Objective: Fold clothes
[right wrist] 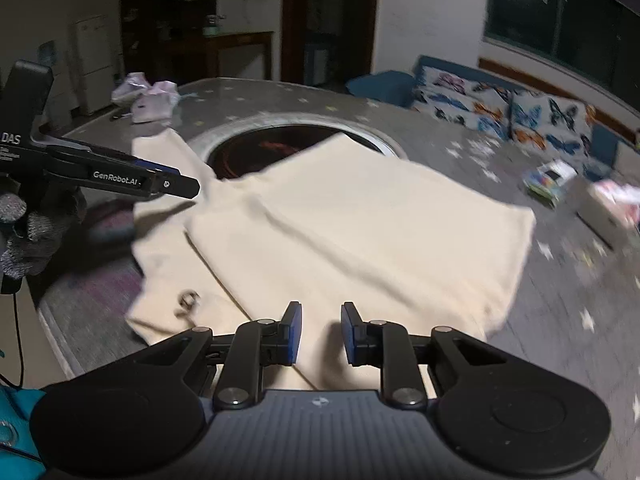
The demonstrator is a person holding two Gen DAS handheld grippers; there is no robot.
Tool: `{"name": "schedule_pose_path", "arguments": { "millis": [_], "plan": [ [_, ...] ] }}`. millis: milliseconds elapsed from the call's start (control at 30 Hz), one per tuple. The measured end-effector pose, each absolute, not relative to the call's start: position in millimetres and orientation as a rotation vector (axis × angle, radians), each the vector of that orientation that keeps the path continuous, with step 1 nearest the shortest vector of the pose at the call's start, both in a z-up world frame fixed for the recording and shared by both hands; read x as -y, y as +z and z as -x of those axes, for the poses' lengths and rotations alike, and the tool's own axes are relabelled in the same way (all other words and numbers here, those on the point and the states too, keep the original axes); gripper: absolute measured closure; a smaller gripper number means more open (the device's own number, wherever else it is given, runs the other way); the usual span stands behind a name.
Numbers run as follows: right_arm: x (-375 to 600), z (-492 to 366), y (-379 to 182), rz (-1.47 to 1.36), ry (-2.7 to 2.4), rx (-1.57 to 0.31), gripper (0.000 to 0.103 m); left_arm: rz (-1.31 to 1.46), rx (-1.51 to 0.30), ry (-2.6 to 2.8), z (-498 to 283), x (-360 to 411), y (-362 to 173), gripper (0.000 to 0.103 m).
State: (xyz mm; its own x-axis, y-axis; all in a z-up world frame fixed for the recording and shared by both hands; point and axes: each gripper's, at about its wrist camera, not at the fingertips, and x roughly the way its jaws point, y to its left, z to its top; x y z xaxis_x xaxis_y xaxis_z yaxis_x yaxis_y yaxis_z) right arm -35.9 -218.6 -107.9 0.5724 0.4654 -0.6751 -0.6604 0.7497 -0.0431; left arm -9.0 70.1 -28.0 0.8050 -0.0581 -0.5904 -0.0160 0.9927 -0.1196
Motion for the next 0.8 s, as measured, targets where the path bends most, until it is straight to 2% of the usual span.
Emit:
{"name": "schedule_pose_path", "arguments": {
  "millis": [400, 800],
  "plan": [
    [138, 25, -117, 0.364, 0.84, -0.692, 0.082, 0.226, -0.62, 0.295, 17, -155, -23, 0.043],
    [142, 31, -100, 0.354, 0.816, -0.656, 0.078, 0.299, -0.631, 0.444, -3, -207, -36, 0.044]
  ]
}}
